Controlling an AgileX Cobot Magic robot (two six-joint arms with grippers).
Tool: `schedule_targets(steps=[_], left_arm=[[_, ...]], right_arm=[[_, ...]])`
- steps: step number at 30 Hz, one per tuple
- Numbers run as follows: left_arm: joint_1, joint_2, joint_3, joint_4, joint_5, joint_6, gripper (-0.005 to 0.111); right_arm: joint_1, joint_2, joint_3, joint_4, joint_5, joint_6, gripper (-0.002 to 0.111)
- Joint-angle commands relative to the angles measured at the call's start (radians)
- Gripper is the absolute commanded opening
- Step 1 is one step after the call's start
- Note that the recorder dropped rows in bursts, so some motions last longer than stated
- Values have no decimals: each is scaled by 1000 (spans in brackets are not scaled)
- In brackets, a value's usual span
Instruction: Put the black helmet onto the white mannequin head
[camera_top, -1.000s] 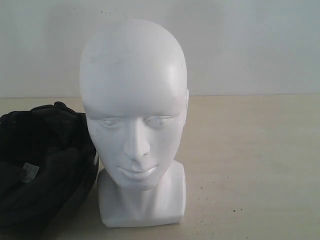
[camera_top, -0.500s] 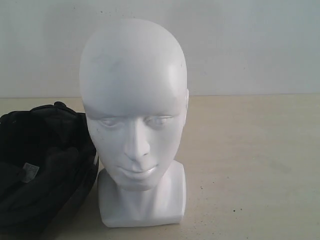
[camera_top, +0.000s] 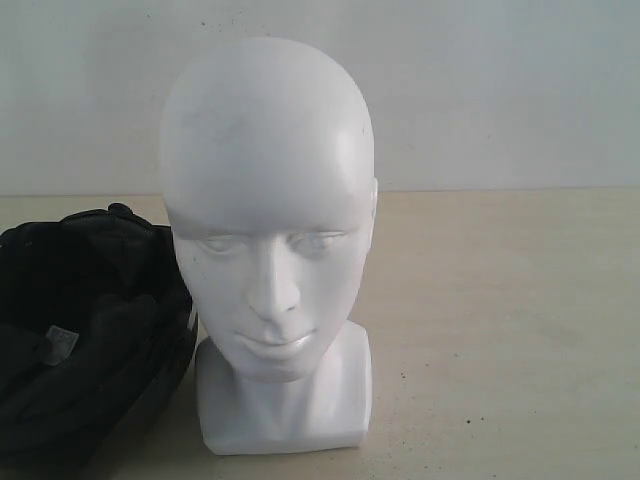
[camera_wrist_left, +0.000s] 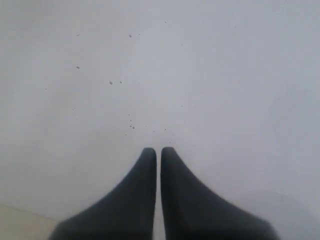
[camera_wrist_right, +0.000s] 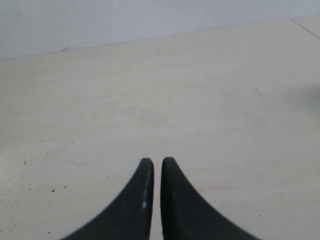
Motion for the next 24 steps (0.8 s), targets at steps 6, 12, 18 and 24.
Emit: schedule_targets(steps=[6, 12, 18, 24], left_arm=[[3, 365, -421, -37, 570, 42, 5], [3, 809, -620, -62, 1076, 458, 5], [3, 882, -516, -122, 1076, 581, 6], [3, 931, -437, -233, 1056, 701, 47]], right_arm=[[0, -3, -1, -1, -4, -2, 6], [0, -3, -1, -1, -4, -2, 6], [0, -3, -1, -1, -4, -2, 6], [0, -3, -1, -1, -4, -2, 6]])
